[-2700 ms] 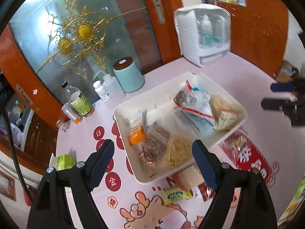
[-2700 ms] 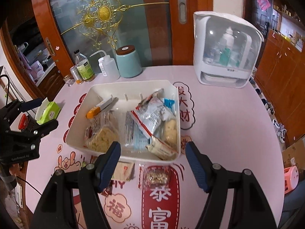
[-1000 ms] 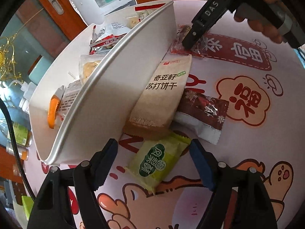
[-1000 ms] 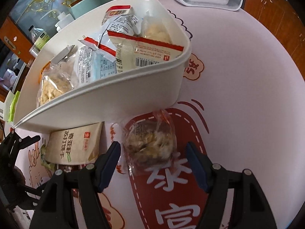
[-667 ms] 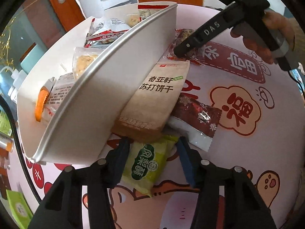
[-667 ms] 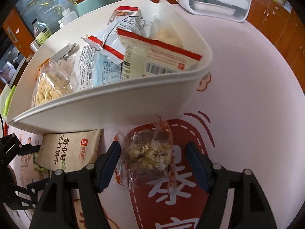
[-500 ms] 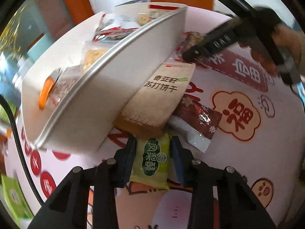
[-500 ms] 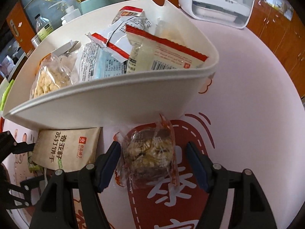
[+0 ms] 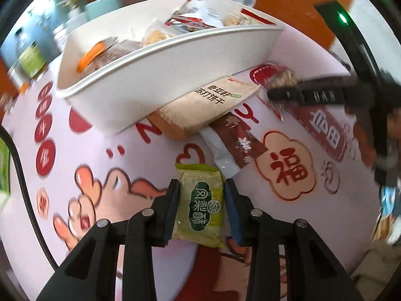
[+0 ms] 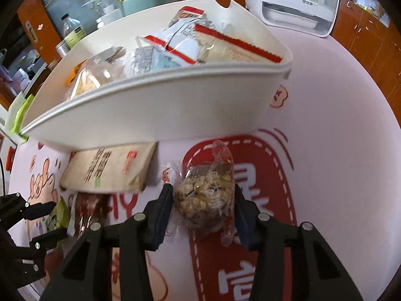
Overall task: Organize snacks
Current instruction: 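Grasp the green snack packet with the left tool while the right tool grasps the clear nut bag, then carry the green packet and nut bag into the tray and open both tools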
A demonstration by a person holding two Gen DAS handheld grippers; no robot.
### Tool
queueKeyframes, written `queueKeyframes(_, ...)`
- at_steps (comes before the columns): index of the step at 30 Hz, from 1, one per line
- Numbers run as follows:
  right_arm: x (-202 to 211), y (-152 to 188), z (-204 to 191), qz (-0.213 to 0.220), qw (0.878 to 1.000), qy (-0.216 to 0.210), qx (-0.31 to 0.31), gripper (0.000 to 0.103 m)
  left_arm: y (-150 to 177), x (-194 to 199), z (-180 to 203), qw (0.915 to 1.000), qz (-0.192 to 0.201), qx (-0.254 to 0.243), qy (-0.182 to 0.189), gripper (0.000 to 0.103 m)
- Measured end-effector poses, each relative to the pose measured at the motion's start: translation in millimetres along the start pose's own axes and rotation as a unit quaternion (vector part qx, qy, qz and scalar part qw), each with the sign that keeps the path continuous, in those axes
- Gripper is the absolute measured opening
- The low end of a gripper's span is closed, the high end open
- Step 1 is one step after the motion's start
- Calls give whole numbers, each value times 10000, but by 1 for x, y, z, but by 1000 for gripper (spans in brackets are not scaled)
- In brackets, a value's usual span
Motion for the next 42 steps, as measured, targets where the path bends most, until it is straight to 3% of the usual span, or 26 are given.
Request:
queueKeyframes(3, 8, 12, -1, -42, 9999, -92, 62, 43, 2, 10, 10, 9994, 106, 341, 47, 34)
queueKeyframes(13, 43, 35, 1, 39, 9988, -364, 315, 43, -19, 54, 44, 9948, 675, 756, -56, 34)
queueKeyframes(18, 76, 31, 7, 359, 9973, -467, 449, 43, -36, 76, 47, 9917, 777, 989, -279, 34)
queueKeyframes(23, 109, 17, 9, 760, 9939, -579, 552, 43, -59, 112, 44, 9847, 1168, 1226, -402, 34)
queueKeyframes(34, 194, -69, 16, 1959, 9740, -499, 1026, 43, -121, 202, 31, 9666, 1934, 1067, -1300, 34)
queueKeyframes(42, 245, -149, 16, 2606, 9602, -537, 850, 43, -171, 243, 12, 9523, 2403, 1218, -1430, 34)
Point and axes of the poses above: each gripper's, at about its wrist camera, not at the fingertips, and x roughly against the way its jaws point, z to its right, y to its underside, the point moved 1 cm from there along -x, roughly the way its jaws point, and after that the axes turned 14 degrees about y, right-handed, at the moved point
